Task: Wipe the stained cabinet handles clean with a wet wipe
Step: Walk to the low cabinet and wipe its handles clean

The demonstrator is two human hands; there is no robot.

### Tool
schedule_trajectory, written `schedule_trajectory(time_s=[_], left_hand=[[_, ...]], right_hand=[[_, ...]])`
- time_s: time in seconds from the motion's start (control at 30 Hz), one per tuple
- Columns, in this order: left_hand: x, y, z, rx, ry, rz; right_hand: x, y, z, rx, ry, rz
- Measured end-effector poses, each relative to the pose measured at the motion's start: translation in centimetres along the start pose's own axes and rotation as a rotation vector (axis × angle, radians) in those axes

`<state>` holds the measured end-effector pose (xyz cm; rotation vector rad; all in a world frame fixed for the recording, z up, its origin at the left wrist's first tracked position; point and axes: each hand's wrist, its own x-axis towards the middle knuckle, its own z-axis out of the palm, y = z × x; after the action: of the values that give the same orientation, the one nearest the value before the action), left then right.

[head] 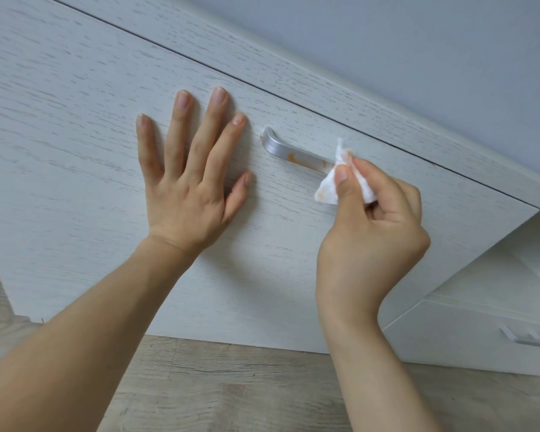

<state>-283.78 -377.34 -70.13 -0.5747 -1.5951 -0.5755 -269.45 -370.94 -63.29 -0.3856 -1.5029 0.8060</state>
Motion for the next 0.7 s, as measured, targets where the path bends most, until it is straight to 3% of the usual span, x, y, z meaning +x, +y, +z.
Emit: schedule_trajectory(time_s=[0.17,0.33,0.47,0.6,0.7], left_hand=[[0.1,0.0,-0.1,0.002,0.000,0.001],[0.1,0.0,-0.1,-0.005,-0.003,-0.001],[0.1,0.1,-0.1,0.002,-0.010,-0.008],[0.1,0.1,-0.3,-0.014,-0.012,-0.002],[0.2,0.1,-0.4,-0.020,-0.018,-0.006]], right_hand=[[-0.5,-0.4,0.5,-0.031,-0.037,-0.073],[0.2,0.3,-0.3,0.016,0.052,0.018],[-0.6,-0.5,0.9,-0.032,-0.070,-0.137],[-0.7,-0.4,1.4,-0.014,0.027,-0.094],[-1.3,-0.8,1.8,-0.026,-0.042,-0.159]])
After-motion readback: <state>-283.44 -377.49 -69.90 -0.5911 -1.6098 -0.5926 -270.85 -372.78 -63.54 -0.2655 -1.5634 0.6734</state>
